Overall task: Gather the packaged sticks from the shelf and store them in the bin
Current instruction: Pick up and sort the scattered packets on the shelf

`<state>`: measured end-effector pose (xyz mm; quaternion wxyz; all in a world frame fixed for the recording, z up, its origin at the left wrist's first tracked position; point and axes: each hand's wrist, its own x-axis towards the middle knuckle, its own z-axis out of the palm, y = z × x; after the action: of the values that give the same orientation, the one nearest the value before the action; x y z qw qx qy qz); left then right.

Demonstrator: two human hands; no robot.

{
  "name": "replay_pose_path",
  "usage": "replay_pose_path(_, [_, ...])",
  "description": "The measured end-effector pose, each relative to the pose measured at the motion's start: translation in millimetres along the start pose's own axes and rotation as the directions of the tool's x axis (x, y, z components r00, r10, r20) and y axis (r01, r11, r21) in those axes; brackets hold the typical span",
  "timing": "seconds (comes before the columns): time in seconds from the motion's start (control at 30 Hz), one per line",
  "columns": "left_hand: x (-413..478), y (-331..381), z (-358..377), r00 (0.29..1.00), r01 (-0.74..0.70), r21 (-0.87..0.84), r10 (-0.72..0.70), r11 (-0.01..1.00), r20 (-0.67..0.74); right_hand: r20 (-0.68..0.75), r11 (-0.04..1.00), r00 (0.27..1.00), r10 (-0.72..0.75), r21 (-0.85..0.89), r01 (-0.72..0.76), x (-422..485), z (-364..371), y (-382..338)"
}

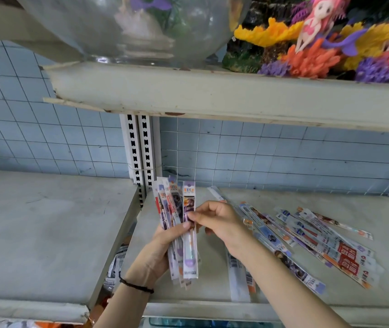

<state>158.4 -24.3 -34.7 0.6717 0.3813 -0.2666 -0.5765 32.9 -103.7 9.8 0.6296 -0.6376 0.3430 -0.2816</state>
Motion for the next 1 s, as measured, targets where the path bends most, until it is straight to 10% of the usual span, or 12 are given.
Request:
replay_pose_path(0.27, [-3.3,1.0,2.1,1.000,0.006,0.026,-0.006,1.000,0.012,-0.020,0.992,1.000,-0.021,-0.124,0.019,-1.3,5.1,-8.0])
replay_pose_path(0.57, [26.9,29.6,27.8,0.980,-0.196,0.453,0.158,0.869,0.121,0.051,0.987,0.986,-0.160,-0.021,0.162,24.6,13.9,-72.1])
replay_pose_path(1.0, [19.6,-6.8,5.8,0.992,-0.104,0.454,0.061,0.885,0.109,-0.108,0.949,0.944,-0.312,0.021,0.316,23.0,26.3,-31.4])
